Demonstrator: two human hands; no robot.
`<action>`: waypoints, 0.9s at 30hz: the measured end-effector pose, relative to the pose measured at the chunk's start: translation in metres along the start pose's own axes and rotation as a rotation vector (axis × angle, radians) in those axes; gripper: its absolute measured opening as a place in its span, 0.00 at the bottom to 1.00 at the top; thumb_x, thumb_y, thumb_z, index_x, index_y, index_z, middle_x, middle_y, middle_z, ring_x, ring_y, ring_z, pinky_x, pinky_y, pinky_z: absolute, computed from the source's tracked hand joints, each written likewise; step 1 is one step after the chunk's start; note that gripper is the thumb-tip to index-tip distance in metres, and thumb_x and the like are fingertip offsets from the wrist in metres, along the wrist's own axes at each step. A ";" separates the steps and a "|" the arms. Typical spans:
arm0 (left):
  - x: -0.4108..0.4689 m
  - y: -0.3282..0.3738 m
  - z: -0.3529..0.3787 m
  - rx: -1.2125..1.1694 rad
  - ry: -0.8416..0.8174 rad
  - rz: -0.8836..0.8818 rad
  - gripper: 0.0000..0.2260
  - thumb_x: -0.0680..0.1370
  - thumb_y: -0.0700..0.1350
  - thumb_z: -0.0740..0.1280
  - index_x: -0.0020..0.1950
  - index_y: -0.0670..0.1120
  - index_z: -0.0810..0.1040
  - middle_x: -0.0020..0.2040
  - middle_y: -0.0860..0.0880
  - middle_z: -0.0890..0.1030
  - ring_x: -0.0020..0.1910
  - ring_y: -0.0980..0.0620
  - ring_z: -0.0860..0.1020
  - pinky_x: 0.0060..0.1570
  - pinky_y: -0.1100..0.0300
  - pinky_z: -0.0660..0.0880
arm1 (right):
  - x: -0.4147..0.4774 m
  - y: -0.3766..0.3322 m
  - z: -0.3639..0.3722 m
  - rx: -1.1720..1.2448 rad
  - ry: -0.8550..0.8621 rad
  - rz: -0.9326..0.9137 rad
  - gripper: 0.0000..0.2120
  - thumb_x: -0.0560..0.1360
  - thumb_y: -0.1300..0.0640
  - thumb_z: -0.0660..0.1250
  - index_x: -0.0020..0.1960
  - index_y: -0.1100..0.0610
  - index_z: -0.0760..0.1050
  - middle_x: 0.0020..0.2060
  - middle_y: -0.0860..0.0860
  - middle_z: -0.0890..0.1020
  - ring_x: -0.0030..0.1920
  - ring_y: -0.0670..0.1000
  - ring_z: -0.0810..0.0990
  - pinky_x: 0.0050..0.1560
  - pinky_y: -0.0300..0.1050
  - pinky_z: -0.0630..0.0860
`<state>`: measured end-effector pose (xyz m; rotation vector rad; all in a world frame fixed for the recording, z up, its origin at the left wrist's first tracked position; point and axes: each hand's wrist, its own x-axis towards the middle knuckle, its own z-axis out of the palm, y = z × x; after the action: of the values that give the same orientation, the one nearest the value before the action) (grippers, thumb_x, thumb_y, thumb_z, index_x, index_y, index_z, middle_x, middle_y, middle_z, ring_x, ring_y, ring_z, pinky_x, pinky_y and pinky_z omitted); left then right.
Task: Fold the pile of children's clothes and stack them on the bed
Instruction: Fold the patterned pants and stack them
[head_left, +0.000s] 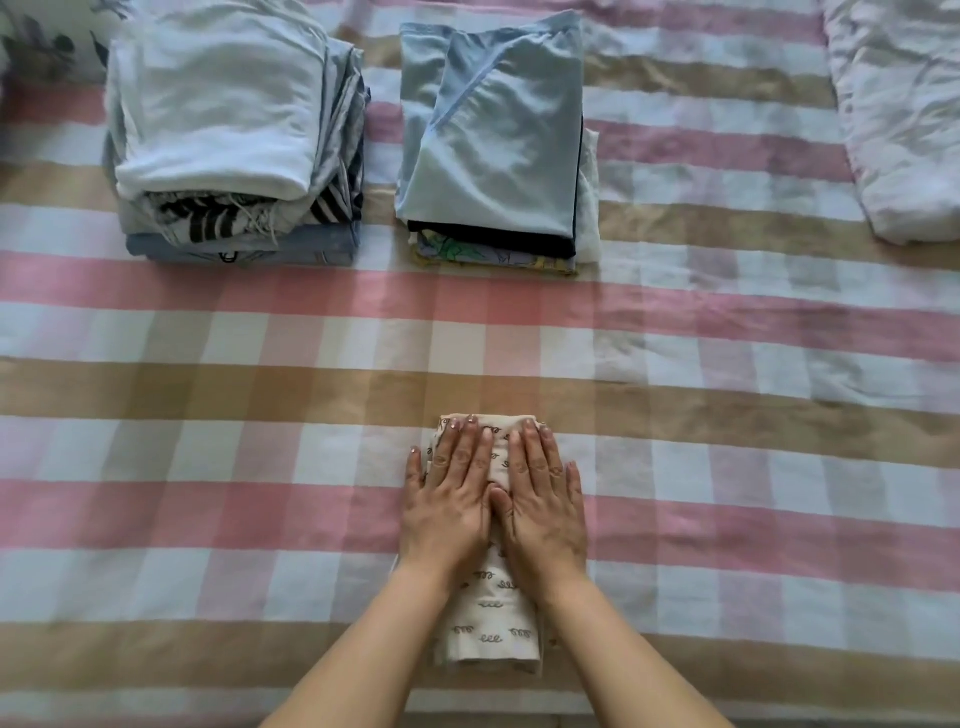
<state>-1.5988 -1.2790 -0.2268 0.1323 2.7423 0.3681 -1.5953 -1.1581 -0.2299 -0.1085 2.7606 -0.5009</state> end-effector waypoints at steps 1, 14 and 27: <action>0.000 0.001 0.000 -0.026 0.007 0.019 0.24 0.77 0.56 0.38 0.70 0.56 0.33 0.72 0.56 0.32 0.69 0.57 0.26 0.67 0.51 0.28 | 0.000 -0.001 -0.001 0.014 -0.001 -0.013 0.28 0.79 0.41 0.41 0.71 0.49 0.31 0.71 0.44 0.30 0.73 0.47 0.31 0.70 0.43 0.30; -0.069 -0.003 -0.029 -0.883 -0.006 -0.633 0.15 0.75 0.48 0.68 0.56 0.43 0.69 0.47 0.51 0.76 0.45 0.52 0.74 0.39 0.60 0.69 | -0.061 -0.023 -0.015 0.732 0.151 0.633 0.15 0.72 0.49 0.70 0.53 0.57 0.75 0.47 0.52 0.78 0.49 0.52 0.76 0.50 0.48 0.74; -0.048 0.011 -0.079 -1.032 0.160 -0.471 0.02 0.75 0.48 0.68 0.44 0.55 0.77 0.37 0.60 0.82 0.36 0.65 0.78 0.38 0.67 0.73 | -0.034 -0.036 -0.071 0.903 0.228 0.520 0.05 0.74 0.54 0.67 0.41 0.46 0.74 0.32 0.46 0.81 0.33 0.42 0.77 0.33 0.29 0.69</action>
<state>-1.5829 -1.2936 -0.1357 -0.8039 2.2575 1.5864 -1.5864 -1.1640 -0.1445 0.8827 2.3288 -1.5742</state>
